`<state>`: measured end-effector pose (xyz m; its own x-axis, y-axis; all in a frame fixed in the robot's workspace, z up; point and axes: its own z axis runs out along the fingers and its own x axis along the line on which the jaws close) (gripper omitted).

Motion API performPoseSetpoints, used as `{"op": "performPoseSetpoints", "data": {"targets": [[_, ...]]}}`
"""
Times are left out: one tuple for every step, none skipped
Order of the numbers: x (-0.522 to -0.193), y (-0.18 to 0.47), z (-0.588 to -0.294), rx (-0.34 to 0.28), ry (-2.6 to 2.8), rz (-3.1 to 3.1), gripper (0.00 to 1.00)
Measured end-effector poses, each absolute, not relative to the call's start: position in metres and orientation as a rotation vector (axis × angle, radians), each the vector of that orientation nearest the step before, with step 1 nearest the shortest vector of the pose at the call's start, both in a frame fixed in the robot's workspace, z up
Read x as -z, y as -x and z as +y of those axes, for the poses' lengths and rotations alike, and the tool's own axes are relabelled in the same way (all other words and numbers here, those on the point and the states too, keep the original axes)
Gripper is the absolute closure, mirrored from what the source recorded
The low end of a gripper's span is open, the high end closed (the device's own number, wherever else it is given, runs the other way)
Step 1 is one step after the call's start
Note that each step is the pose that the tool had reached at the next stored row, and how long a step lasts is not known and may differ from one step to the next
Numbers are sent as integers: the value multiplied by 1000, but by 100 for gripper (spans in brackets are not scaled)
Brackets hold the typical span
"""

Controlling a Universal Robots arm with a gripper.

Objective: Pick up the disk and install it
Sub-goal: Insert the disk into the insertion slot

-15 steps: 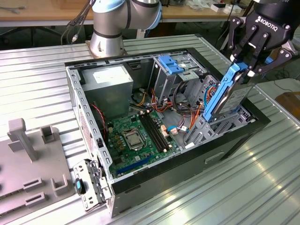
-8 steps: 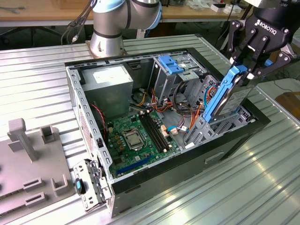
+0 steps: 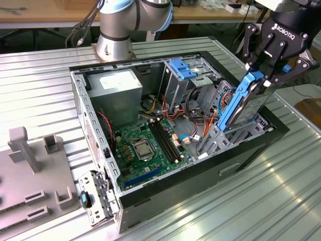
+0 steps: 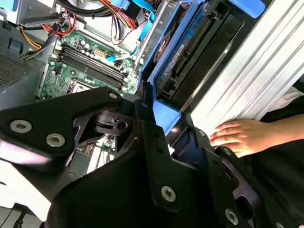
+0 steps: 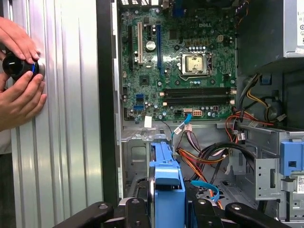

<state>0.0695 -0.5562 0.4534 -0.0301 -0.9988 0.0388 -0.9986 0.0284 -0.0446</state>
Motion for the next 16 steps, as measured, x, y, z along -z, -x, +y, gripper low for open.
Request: {"op": "performPoseSetpoints", "data": {"targets": [[-453, -70, -556, 91, 2186, 2251, 63], [-453, -70, -556, 89, 2187, 2252, 63], [-453, -70, -556, 83, 2190, 2254, 63], [-454, -70, -557, 77, 2193, 2257, 63], [-454, -70, -557, 66, 2199, 2263, 63], [-455, -70, -556, 58, 2203, 2266, 63], [-455, -71, -556, 55, 2204, 2268, 63], [-455, -71, -556, 54, 2204, 2268, 63], [-455, -71, -556, 54, 2204, 2268, 63], [-455, -71, -556, 54, 2205, 2268, 63], [-455, -71, -557, 54, 2205, 2268, 63], [-455, -71, -557, 55, 2205, 2268, 63], [-456, -72, -557, 54, 2205, 2268, 63], [-456, -72, -557, 54, 2204, 2268, 63], [-457, -72, -557, 54, 2204, 2268, 63], [-458, -72, -556, 54, 2205, 2268, 63]]}}
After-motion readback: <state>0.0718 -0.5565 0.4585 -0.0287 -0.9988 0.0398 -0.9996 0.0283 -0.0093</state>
